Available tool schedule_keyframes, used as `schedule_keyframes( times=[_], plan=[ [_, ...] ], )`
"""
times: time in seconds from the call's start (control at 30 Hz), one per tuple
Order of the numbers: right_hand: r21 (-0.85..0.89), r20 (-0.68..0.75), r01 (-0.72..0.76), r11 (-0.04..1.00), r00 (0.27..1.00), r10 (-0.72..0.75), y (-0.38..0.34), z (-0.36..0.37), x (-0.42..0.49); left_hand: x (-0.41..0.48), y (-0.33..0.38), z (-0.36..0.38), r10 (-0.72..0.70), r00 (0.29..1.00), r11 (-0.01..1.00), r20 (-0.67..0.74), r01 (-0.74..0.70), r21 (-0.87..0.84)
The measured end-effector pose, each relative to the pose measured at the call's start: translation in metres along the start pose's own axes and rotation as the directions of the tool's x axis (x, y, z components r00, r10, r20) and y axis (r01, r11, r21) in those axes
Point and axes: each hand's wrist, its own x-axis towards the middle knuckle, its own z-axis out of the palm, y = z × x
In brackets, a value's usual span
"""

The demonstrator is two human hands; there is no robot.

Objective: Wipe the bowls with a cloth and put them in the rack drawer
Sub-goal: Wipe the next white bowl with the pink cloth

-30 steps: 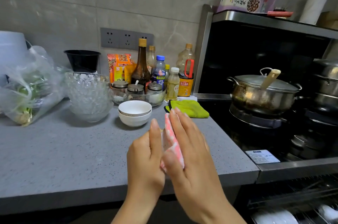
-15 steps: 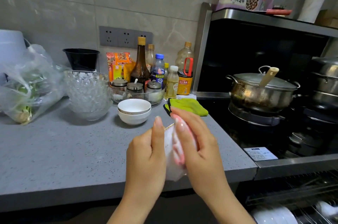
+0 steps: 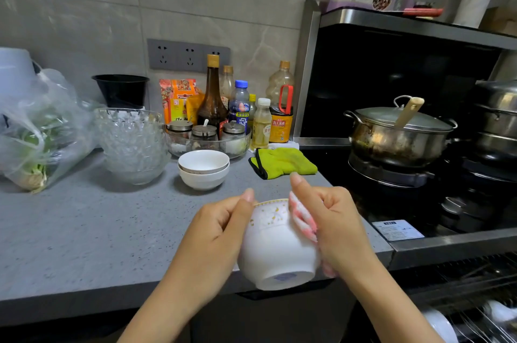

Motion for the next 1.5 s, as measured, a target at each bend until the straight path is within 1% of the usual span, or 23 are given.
schedule_keyframes(
  times=[0.13,0.17,0.23,0.3,0.37,0.4,0.43,0.47,0.5,0.53,0.57,0.6,0.63,0.7,0.83,0.93,1.0,1.1,1.17,1.23,1.33,1.4,1.5],
  plan=[
    [-0.239,0.045,0.101,0.966,0.995,-0.093,0.002,0.006,-0.003,0.005,0.005,0.005,0.072,0.997,0.969,0.022,-0.075,0.235],
    [-0.257,0.042,0.117,0.959,0.993,-0.11,0.003,0.008,-0.004,0.007,0.005,0.008,0.087,0.996,0.965,0.005,-0.085,0.249],
    [-0.174,0.029,0.137,0.975,0.991,-0.134,0.007,0.011,-0.005,0.008,0.006,0.013,0.098,0.993,0.964,-0.065,-0.078,0.253],
    [-0.056,-0.03,0.122,0.991,0.992,-0.124,0.017,0.012,-0.009,0.008,0.007,0.015,0.072,0.979,0.983,-0.192,-0.037,0.179],
    [-0.025,-0.085,0.066,0.998,0.994,-0.068,0.028,0.013,-0.015,0.006,0.009,0.017,-0.053,0.943,0.998,-0.328,0.044,-0.034],
    [-0.05,-0.101,0.058,0.997,0.993,-0.062,0.032,0.016,-0.02,0.007,0.007,0.019,-0.102,0.919,0.992,-0.38,0.068,-0.102],
    [-0.161,-0.107,0.089,0.983,0.989,-0.107,0.034,0.02,-0.024,0.008,0.006,0.021,-0.112,0.9,0.991,-0.42,0.071,-0.113],
    [-0.358,-0.082,0.174,0.917,0.973,-0.216,0.033,0.024,-0.027,0.008,0.005,0.024,-0.097,0.894,0.993,-0.438,0.06,-0.098],
    [-0.562,-0.024,0.268,0.782,0.94,-0.34,0.032,0.028,-0.028,0.008,0.004,0.027,-0.088,0.894,0.994,-0.439,0.049,-0.101],
    [-0.697,0.038,0.331,0.636,0.903,-0.429,0.031,0.031,-0.028,0.008,0.003,0.03,-0.094,0.897,0.992,-0.432,0.048,-0.118],
    [-0.76,0.069,0.355,0.544,0.877,-0.476,0.032,0.033,-0.027,0.007,0.003,0.033,-0.109,0.901,0.989,-0.42,0.055,-0.138],
    [-0.776,0.062,0.349,0.525,0.871,-0.487,0.033,0.032,-0.025,0.005,0.002,0.034,-0.117,0.903,0.988,-0.412,0.063,-0.143],
    [-0.75,0.036,0.329,0.573,0.886,-0.462,0.03,0.031,-0.022,0.004,0.002,0.034,-0.108,0.906,0.99,-0.41,0.062,-0.125],
    [-0.611,-0.009,0.282,0.739,0.932,-0.363,0.029,0.025,-0.018,0.002,0.004,0.032,-0.078,0.911,0.996,-0.405,0.053,-0.073],
    [-0.265,-0.051,0.179,0.947,0.979,-0.2,0.024,0.019,-0.016,0.001,0.005,0.024,-0.105,0.912,0.984,-0.397,0.038,-0.174],
    [-0.045,-0.105,0.005,0.999,0.994,-0.009,0.015,0.019,-0.019,0.0,0.007,0.016,-0.076,0.938,0.978,-0.338,0.004,-0.207],
    [0.028,-0.099,-0.007,1.0,0.995,0.01,0.011,0.017,-0.018,0.0,0.005,0.013,-0.073,0.953,0.972,-0.293,0.002,-0.235],
    [0.088,0.011,-0.021,0.996,1.0,0.021,0.01,0.015,-0.009,0.002,0.0,0.009,-0.11,0.971,0.954,-0.211,0.044,-0.297],
    [0.087,0.033,-0.056,0.995,0.998,0.053,0.011,0.012,-0.002,0.003,-0.002,0.006,-0.101,0.983,0.969,-0.155,0.061,-0.24],
    [0.053,0.065,-0.049,0.997,0.997,0.045,0.011,0.009,0.0,0.004,-0.004,0.0,-0.022,0.989,0.998,-0.147,0.014,-0.054],
    [-0.215,0.126,0.027,0.976,0.992,0.0,0.011,0.01,0.0,0.007,-0.004,-0.006,0.113,0.99,0.973,-0.08,-0.094,0.21],
    [-0.351,0.112,0.052,0.935,0.994,-0.013,0.01,0.014,-0.001,0.008,-0.004,-0.003,0.116,0.993,0.96,0.011,-0.114,0.257],
    [-0.35,0.098,0.082,0.933,0.994,-0.05,0.01,0.021,-0.004,0.009,-0.005,0.001,0.134,0.991,0.962,-0.017,-0.126,0.242]
  ],
)
